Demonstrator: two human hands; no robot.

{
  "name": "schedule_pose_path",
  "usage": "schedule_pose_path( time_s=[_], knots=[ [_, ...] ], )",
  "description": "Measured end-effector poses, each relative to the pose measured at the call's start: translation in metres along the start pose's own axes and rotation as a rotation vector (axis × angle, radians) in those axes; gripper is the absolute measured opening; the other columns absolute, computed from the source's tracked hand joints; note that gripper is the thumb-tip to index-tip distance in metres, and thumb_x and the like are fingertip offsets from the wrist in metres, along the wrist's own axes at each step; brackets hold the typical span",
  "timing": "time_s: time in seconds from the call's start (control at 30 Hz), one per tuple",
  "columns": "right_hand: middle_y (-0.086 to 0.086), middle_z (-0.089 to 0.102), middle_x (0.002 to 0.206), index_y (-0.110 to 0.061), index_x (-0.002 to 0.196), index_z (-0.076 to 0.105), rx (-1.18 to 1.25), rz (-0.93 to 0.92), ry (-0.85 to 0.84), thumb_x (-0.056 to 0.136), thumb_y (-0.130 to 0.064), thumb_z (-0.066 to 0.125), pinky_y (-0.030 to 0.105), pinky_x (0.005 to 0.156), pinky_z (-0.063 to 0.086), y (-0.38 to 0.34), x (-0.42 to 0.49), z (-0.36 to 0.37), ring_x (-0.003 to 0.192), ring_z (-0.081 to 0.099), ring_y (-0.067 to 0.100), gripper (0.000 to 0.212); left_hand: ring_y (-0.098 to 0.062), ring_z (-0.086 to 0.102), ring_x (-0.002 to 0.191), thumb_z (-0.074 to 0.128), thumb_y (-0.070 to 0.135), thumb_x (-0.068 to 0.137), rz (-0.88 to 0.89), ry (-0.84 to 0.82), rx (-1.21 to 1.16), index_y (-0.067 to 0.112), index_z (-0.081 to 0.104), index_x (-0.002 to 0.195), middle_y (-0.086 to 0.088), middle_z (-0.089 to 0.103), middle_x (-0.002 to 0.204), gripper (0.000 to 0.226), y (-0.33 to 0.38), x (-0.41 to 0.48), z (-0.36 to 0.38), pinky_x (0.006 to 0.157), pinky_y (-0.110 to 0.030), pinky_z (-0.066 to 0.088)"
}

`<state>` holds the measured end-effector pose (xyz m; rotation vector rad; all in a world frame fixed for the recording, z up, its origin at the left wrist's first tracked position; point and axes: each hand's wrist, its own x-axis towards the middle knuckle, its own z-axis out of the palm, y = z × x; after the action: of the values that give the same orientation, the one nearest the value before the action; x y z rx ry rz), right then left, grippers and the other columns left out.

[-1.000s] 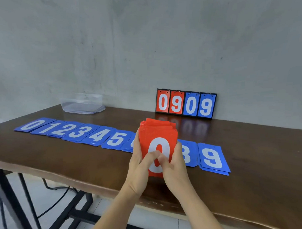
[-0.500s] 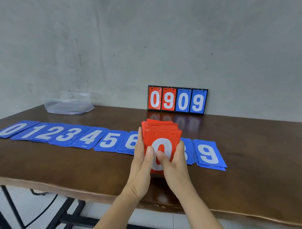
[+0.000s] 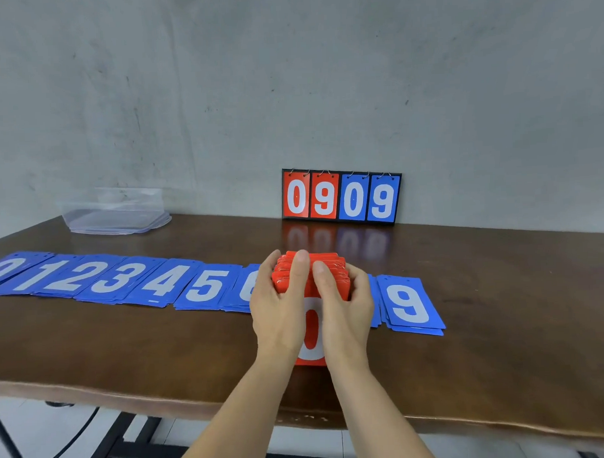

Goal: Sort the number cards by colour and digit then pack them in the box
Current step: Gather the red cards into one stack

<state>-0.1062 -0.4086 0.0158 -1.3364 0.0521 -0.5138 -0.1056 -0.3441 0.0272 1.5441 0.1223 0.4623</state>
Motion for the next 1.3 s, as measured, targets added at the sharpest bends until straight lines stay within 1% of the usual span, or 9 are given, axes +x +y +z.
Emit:
schedule_pose_path(
  time_s=[0.17, 0.37, 0.5, 0.57, 0.63, 0.8, 0.9, 1.0, 1.3],
  knots=[
    [-0.011, 0.065, 0.091, -0.031, 0.094, 0.058, -0.003, 0.009, 0.094, 0.092, -0.032, 0.061, 0.026, 0.071, 0.056, 0.000, 0.003, 0.000, 0.089, 0.065, 0.013, 0.004, -0.004, 0.053, 0.087, 0.058, 0.041, 0.092, -0.057, 0.065, 0.029, 0.039, 0.051, 0.114, 0.022, 0.053, 0.095, 0.024, 0.000, 0.002, 0.004, 0.081, -0.029, 0.046],
    [-0.012, 0.063, 0.088, -0.032, 0.094, 0.056, -0.080, 0.053, 0.123, 0.087, -0.049, 0.061, 0.030, 0.075, 0.055, -0.006, 0.009, 0.005, 0.083, 0.064, 0.011, 0.020, -0.010, 0.053, 0.099, 0.062, 0.048, 0.086, -0.121, 0.063, 0.007, 0.033, 0.055, 0.126, 0.019, 0.052, 0.100, 0.043, 0.011, 0.011, 0.003, 0.098, -0.046, 0.047],
    [-0.011, 0.061, 0.088, -0.032, 0.095, 0.055, -0.153, 0.084, 0.166, 0.089, -0.042, 0.060, 0.037, 0.078, 0.057, -0.006, 0.015, 0.005, 0.084, 0.062, 0.011, 0.013, -0.012, 0.058, 0.091, 0.063, 0.038, 0.088, -0.177, 0.019, 0.025, 0.035, 0.064, 0.088, 0.016, 0.060, 0.093, 0.004, 0.013, 0.017, 0.003, 0.091, -0.044, 0.051],
    [-0.010, 0.061, 0.090, -0.032, 0.096, 0.056, -0.171, 0.084, 0.162, 0.092, -0.040, 0.055, 0.040, 0.079, 0.057, -0.006, 0.015, 0.005, 0.087, 0.062, 0.013, 0.010, -0.008, 0.054, 0.083, 0.056, 0.035, 0.093, -0.174, -0.006, 0.011, 0.034, 0.061, 0.082, 0.016, 0.057, 0.089, 0.012, 0.012, 0.016, 0.002, 0.080, -0.033, 0.050],
    [-0.012, 0.060, 0.090, -0.035, 0.097, 0.058, -0.179, 0.082, 0.117, 0.097, -0.040, 0.047, 0.041, 0.082, 0.056, -0.006, 0.015, 0.007, 0.089, 0.060, 0.012, 0.011, -0.003, 0.048, 0.079, 0.046, 0.039, 0.098, -0.178, -0.048, -0.003, 0.032, 0.059, 0.097, 0.018, 0.050, 0.089, 0.015, 0.013, 0.015, 0.003, 0.067, -0.020, 0.039],
    [-0.018, 0.058, 0.084, -0.041, 0.083, 0.056, -0.127, 0.098, 0.033, 0.100, -0.041, 0.042, 0.036, 0.085, 0.054, -0.010, 0.012, 0.009, 0.086, 0.060, 0.010, 0.022, -0.001, 0.051, 0.075, 0.032, 0.060, 0.094, -0.150, -0.117, -0.075, 0.036, 0.050, 0.102, 0.021, 0.049, 0.085, 0.031, 0.024, 0.010, 0.004, 0.059, -0.015, 0.036],
    [-0.019, 0.059, 0.087, -0.043, 0.087, 0.058, -0.134, 0.083, 0.033, 0.098, -0.043, 0.046, 0.034, 0.083, 0.054, -0.010, 0.012, 0.011, 0.089, 0.060, 0.009, 0.017, -0.004, 0.054, 0.081, 0.035, 0.060, 0.094, -0.131, -0.115, -0.053, 0.037, 0.051, 0.107, 0.019, 0.053, 0.090, 0.031, 0.024, 0.011, 0.004, 0.069, -0.018, 0.043],
    [-0.017, 0.063, 0.098, -0.044, 0.103, 0.061, -0.135, 0.118, 0.050, 0.090, -0.055, 0.052, 0.043, 0.088, 0.054, -0.003, 0.006, 0.009, 0.096, 0.062, 0.013, 0.019, -0.013, 0.058, 0.098, 0.044, 0.061, 0.091, -0.169, -0.097, -0.003, 0.034, 0.055, 0.119, 0.009, 0.059, 0.106, 0.040, 0.011, 0.009, 0.000, 0.090, -0.037, 0.049],
    [-0.015, 0.067, 0.090, -0.052, 0.087, 0.062, -0.046, 0.151, 0.052, 0.089, -0.047, 0.053, 0.046, 0.086, 0.056, 0.001, -0.001, 0.009, 0.093, 0.065, 0.016, 0.010, -0.008, 0.054, 0.085, 0.043, 0.043, 0.099, -0.183, -0.019, -0.074, 0.034, 0.055, 0.088, 0.014, 0.056, 0.089, 0.018, 0.011, 0.003, 0.000, 0.077, -0.029, 0.043]
  ],
)
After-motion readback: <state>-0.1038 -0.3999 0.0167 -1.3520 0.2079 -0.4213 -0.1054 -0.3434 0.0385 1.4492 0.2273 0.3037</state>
